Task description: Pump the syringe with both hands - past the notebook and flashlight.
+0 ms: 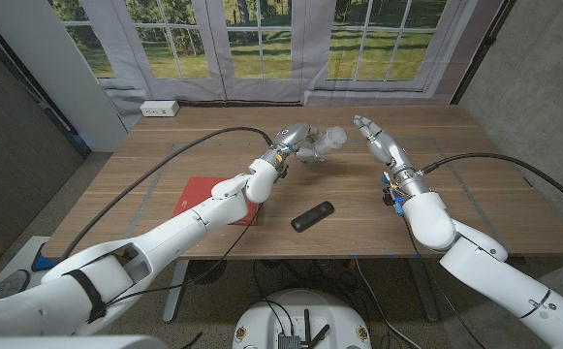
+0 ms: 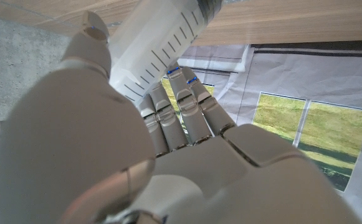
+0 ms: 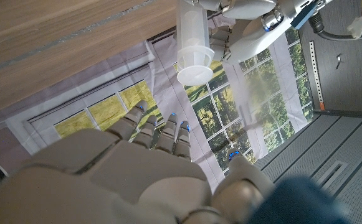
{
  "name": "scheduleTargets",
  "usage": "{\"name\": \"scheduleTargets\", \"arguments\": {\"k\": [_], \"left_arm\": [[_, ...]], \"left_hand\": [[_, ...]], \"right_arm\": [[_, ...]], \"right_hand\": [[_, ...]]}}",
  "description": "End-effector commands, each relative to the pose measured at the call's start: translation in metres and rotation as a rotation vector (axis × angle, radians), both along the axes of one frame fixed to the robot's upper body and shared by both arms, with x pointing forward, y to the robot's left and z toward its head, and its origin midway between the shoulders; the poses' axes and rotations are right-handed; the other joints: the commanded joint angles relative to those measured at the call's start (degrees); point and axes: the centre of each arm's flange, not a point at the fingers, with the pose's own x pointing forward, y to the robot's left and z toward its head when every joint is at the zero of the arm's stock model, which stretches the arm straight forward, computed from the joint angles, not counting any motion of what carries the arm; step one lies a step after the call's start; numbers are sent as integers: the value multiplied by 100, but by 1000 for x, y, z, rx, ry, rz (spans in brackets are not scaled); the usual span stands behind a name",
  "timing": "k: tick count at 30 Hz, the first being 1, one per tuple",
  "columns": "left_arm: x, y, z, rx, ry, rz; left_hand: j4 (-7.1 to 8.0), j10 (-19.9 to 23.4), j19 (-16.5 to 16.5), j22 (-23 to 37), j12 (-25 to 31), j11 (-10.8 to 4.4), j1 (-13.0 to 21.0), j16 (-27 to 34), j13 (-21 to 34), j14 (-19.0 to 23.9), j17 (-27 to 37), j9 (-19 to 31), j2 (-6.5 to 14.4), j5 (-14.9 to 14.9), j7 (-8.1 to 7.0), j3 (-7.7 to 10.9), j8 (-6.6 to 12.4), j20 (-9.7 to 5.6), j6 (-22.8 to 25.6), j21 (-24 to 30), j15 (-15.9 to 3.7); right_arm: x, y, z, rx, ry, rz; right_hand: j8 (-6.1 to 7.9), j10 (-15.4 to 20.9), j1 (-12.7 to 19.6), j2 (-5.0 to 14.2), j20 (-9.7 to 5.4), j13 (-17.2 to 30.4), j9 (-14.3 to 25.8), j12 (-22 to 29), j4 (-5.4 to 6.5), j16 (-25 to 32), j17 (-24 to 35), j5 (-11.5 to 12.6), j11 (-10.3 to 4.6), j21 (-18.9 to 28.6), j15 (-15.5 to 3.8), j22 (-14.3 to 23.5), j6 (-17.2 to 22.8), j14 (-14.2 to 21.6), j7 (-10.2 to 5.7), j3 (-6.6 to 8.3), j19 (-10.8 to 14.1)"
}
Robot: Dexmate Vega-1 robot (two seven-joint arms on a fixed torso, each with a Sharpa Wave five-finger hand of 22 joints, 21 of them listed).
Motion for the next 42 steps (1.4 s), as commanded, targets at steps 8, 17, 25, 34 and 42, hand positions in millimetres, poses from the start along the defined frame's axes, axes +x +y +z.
{"name": "scheduleTargets", "arguments": {"k": [8,17,25,34,42], "left_arm": [[-14,15,12,54,30,67],[-18,25,16,116,37,125],[-17,31,21,167,58,170],[-13,32,26,224,91,222],[-10,29,34,306,102,269]], "left_hand": [[13,266,22,17,9,-328,608,14,14,403,14,21,958,17,-184,7,-14,-821,453,-5,-876],[21,245,23,18,5,-328,597,0,12,376,9,22,976,19,-187,8,-26,-818,428,-4,-874],[32,212,24,19,-3,-327,577,-12,9,348,5,24,999,21,-191,10,-45,-814,384,-2,-874],[44,139,7,18,-21,-326,537,-37,4,292,-6,26,1026,23,-181,14,-64,-813,336,-9,-872],[50,109,-6,17,-21,-332,510,-42,0,270,-8,27,1055,26,-176,23,-76,-810,305,-13,-872]], "right_arm": [[23,-10,2,105,27,81],[36,-16,3,145,42,112],[45,-21,0,214,39,145],[52,-25,0,287,24,201],[59,-29,-1,324,26,236]], "right_hand": [[-2,-293,21,106,-24,12,15,-20,-34,27,4,-9,14,28,-13,27,-160,102,-34,36,164],[-9,-431,17,105,-45,7,13,-11,-36,0,4,-12,18,18,-33,26,-286,79,-34,36,200],[2,-431,17,110,-60,5,12,13,-36,-17,6,-13,29,9,-62,26,-309,55,-18,39,208],[18,-447,23,120,-122,2,11,28,-38,-37,4,-11,27,-5,-107,24,-318,33,10,48,207],[37,-427,26,129,-148,0,10,49,-40,-48,2,-10,35,-12,-130,23,-300,32,36,56,221]]}}
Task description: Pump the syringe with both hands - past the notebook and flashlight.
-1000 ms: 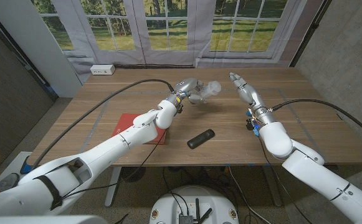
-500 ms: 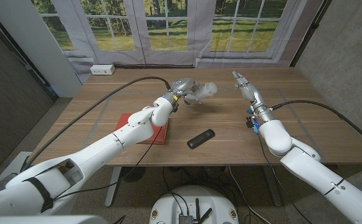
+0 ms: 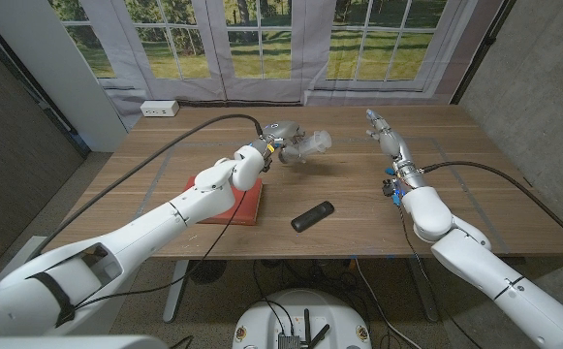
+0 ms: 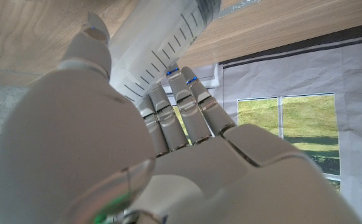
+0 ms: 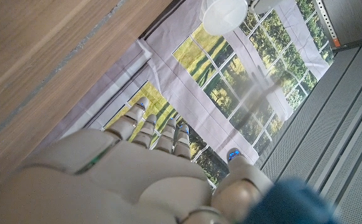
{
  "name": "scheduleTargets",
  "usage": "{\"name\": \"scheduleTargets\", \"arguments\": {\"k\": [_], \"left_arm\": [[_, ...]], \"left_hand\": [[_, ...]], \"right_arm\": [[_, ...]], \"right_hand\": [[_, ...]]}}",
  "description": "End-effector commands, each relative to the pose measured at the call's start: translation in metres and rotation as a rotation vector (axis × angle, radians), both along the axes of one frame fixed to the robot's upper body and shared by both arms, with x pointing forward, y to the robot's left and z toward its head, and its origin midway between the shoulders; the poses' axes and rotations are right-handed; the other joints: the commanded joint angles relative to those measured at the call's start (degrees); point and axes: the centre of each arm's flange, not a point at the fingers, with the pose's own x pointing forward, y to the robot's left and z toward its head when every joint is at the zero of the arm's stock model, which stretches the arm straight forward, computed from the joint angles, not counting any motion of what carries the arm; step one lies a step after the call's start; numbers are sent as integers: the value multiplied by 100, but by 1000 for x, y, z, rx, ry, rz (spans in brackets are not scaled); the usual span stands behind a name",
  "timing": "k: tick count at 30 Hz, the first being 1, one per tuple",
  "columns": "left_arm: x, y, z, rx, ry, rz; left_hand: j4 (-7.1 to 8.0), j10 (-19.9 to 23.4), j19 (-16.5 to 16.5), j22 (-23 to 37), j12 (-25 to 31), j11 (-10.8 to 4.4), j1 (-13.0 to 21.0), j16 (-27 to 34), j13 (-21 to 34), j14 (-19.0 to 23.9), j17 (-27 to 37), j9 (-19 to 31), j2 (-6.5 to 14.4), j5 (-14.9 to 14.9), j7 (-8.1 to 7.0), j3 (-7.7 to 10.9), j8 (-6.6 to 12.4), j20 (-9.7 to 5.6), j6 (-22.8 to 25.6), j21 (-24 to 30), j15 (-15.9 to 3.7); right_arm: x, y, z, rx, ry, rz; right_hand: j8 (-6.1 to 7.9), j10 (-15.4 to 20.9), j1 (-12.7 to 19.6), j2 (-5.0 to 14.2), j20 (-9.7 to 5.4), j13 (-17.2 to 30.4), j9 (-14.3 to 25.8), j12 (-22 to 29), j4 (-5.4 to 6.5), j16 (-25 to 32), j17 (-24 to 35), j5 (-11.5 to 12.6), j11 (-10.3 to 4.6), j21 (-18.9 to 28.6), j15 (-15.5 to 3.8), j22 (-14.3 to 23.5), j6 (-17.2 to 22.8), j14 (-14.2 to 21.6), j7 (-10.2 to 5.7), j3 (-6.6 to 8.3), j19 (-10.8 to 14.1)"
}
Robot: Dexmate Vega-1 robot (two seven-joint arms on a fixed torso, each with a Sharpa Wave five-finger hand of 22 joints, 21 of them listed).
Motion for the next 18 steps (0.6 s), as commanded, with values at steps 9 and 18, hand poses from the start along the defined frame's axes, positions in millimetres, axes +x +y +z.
{"name": "scheduleTargets", "arguments": {"k": [9,18], "left_arm": [[10,-5,12,159,83,112],[16,-5,14,193,126,145]], "left_hand": [[56,122,-17,16,-23,-210,488,-25,17,294,18,33,1080,51,-145,43,3,-809,212,-17,-819],[53,94,-27,16,-23,-213,474,-28,15,273,17,35,1104,54,-138,55,-6,-809,180,-19,-820]], "right_arm": [[24,-10,-7,161,10,135],[38,-15,-13,245,40,210]], "right_hand": [[18,46,15,128,-72,-4,9,49,-10,-28,3,-12,56,-29,-177,21,-83,-55,147,29,14],[18,77,-7,136,-214,-8,6,62,10,-44,14,-15,170,-52,-235,18,-158,-76,317,19,-7]]}}
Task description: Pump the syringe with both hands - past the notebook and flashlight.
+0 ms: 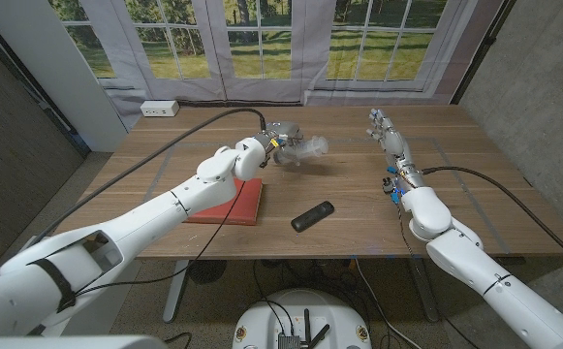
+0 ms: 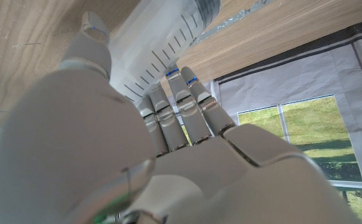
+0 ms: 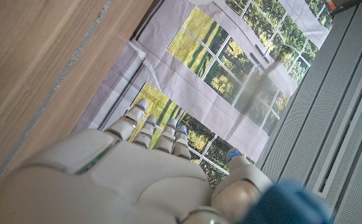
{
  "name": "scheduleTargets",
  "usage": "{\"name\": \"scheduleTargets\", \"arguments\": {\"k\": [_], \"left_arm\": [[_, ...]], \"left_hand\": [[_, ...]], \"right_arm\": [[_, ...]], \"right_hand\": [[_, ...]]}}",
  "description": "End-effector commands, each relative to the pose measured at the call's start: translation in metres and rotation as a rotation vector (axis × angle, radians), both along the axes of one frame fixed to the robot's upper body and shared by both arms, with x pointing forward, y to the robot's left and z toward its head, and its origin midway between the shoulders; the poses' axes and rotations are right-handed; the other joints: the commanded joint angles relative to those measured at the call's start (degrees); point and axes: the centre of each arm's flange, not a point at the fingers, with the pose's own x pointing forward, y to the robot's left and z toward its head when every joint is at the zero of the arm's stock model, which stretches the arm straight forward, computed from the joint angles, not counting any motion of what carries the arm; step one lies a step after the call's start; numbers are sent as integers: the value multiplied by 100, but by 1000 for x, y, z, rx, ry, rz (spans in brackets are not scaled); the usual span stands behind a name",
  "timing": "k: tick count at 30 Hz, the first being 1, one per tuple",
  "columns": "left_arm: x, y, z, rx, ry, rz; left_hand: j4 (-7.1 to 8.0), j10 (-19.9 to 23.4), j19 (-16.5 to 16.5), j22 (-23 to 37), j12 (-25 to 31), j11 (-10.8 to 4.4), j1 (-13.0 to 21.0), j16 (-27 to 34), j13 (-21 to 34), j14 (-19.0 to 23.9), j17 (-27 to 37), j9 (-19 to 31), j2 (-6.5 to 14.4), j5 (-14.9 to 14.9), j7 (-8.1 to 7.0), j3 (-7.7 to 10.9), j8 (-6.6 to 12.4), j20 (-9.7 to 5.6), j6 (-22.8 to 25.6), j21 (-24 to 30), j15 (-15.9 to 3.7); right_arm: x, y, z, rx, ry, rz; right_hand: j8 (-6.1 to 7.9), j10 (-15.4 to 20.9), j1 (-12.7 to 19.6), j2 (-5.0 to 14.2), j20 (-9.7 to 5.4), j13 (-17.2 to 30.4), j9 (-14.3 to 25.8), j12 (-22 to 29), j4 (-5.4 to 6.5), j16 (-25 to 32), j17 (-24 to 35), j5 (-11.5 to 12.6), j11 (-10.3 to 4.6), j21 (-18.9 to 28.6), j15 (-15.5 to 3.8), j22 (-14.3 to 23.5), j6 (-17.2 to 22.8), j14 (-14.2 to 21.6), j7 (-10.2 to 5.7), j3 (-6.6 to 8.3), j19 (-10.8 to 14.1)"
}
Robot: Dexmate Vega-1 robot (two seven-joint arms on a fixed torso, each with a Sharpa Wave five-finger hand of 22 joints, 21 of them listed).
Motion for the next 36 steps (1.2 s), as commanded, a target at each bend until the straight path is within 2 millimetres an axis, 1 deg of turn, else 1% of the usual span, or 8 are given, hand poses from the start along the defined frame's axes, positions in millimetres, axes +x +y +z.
{"name": "scheduleTargets", "arguments": {"k": [1,6,17,20,25,28,36], "left_arm": [[8,0,3,61,58,60],[11,-1,5,74,85,84],[23,-5,10,161,143,142],[25,-7,9,183,145,155],[29,-10,8,220,143,180],[31,-12,7,238,132,200],[34,-20,0,287,89,250]], "left_hand": [[52,124,-28,15,-22,-179,472,-2,15,278,12,31,1107,59,-121,57,32,-808,148,-19,-810],[47,80,-37,15,-30,-176,466,-5,13,257,12,33,1122,61,-116,66,32,-809,140,-22,-810],[45,28,-49,14,-37,-176,454,-15,11,220,9,34,1144,63,-107,81,13,-807,79,-24,-808],[43,-15,-63,13,-45,-174,444,-28,10,181,3,35,1147,63,-105,87,6,-807,52,-30,-806],[42,-56,-80,12,-46,-180,428,-40,7,139,-3,36,1154,65,-131,98,-7,-806,6,-35,-804],[42,-68,-86,11,-43,-183,419,-43,6,120,-4,37,1158,65,-111,103,-7,-804,-4,-36,-805],[53,-110,-108,8,-39,-187,372,-62,2,46,-16,37,1169,66,-120,118,-16,-801,-48,-42,-794]], "right_arm": [[18,-7,-6,108,27,93],[24,-11,-7,121,44,108],[34,-13,-11,139,61,110],[35,-13,-13,145,63,110],[36,-14,-16,156,68,108],[37,-14,-17,160,71,107],[40,-13,-20,167,80,107]], "right_hand": [[19,18,-8,137,-155,12,6,35,11,1,14,-15,50,-12,-236,18,5,-33,62,19,14],[20,14,-15,142,-159,11,5,33,19,-11,18,-16,79,-18,-231,18,-12,-60,90,16,4],[36,27,-26,143,-161,11,4,37,30,-14,22,-17,88,-24,-215,17,1,-62,105,8,-4],[42,34,-29,137,-155,10,4,39,32,-14,25,-19,97,-22,-181,17,9,-60,108,1,4],[53,61,-31,137,-140,10,4,47,36,-8,29,-20,103,-19,-178,17,28,-42,95,-3,17],[55,69,-31,138,-135,10,4,50,37,-6,30,-20,98,-16,-187,17,31,-34,98,-4,26],[68,97,-28,142,-128,11,4,57,39,-2,32,-19,121,-8,-183,17,60,-16,98,-3,56]]}}
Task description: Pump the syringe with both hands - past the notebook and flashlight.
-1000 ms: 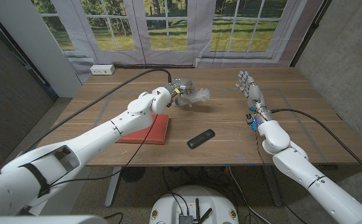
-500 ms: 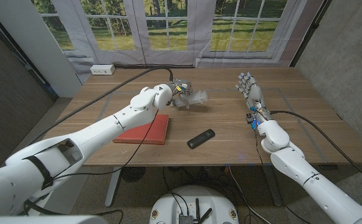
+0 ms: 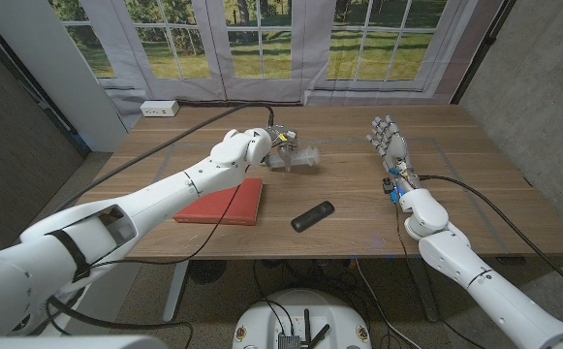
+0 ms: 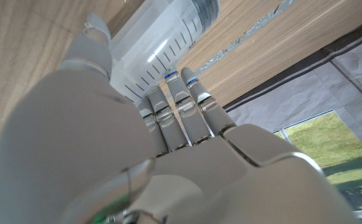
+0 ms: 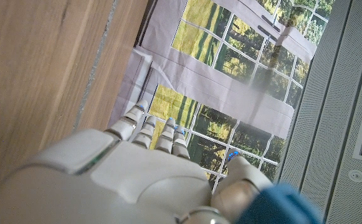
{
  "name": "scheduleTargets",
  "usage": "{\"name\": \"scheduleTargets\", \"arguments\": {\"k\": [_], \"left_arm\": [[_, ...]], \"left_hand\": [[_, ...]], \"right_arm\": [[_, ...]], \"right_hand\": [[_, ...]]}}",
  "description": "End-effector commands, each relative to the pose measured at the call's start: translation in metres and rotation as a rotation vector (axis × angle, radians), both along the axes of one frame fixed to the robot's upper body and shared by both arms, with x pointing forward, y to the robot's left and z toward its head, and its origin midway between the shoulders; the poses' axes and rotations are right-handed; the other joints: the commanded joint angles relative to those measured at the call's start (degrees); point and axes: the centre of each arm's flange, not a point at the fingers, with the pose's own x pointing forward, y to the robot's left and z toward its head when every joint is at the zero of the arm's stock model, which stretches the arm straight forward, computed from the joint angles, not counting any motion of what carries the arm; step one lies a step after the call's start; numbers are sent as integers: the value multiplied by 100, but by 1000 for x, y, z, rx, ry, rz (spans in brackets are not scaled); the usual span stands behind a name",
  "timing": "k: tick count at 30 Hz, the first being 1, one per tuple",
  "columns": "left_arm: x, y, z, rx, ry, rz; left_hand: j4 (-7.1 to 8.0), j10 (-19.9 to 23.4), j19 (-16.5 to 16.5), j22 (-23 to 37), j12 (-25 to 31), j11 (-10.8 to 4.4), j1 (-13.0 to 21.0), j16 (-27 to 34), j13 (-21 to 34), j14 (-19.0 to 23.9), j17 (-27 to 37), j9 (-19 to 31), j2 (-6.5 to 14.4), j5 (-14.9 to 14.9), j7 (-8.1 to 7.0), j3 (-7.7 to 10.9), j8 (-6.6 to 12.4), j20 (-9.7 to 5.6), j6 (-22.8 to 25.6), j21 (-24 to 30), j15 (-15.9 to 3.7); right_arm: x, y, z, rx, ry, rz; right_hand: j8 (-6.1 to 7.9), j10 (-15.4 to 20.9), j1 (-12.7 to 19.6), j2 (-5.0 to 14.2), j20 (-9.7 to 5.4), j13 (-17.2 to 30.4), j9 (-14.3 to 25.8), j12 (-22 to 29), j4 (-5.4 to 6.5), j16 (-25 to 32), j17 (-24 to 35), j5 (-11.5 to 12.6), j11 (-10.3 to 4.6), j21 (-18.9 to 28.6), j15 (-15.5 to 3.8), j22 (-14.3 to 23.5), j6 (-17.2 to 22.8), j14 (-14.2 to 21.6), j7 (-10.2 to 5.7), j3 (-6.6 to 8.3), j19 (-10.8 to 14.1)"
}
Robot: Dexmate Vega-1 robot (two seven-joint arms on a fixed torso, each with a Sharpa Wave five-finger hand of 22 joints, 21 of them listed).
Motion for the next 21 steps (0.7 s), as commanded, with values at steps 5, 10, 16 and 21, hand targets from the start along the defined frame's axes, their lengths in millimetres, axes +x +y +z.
{"name": "scheduleTargets", "arguments": {"k": [5,10,16,21], "left_arm": [[9,-14,-9,91,-32,79],[13,-17,-13,105,-22,93],[16,-20,-17,115,-14,103],[18,-21,-17,121,-5,110]], "left_hand": [[73,-60,-59,6,-3,-42,349,-10,0,108,11,11,1180,17,-16,111,-3,-835,-47,-28,-702],[75,-125,-78,4,-14,-39,319,-16,-4,63,6,10,1188,18,-25,127,-15,-833,-97,-32,-700],[82,-157,-89,3,-13,-44,285,-29,-6,10,-3,10,1193,18,-24,140,-18,-832,-122,-33,-691],[89,-187,-97,1,-6,-48,234,-35,-9,-45,-10,9,1196,18,-36,157,-21,-831,-155,-33,-684]], "right_arm": [[8,0,-5,18,15,6],[13,0,-6,29,13,33],[19,-1,-12,45,32,54],[23,-3,-14,50,47,60]], "right_hand": [[34,33,-24,143,-80,18,20,58,22,-3,19,-18,11,-5,-140,17,84,20,-7,15,72],[41,61,-23,146,-63,18,20,65,24,-1,21,-17,14,1,-133,17,104,30,6,14,98],[41,60,-27,143,-45,19,20,61,27,-4,25,-18,20,6,-142,17,110,25,15,10,123],[40,62,-29,142,-53,19,20,60,29,-5,27,-18,18,3,-140,17,110,23,15,6,122]]}}
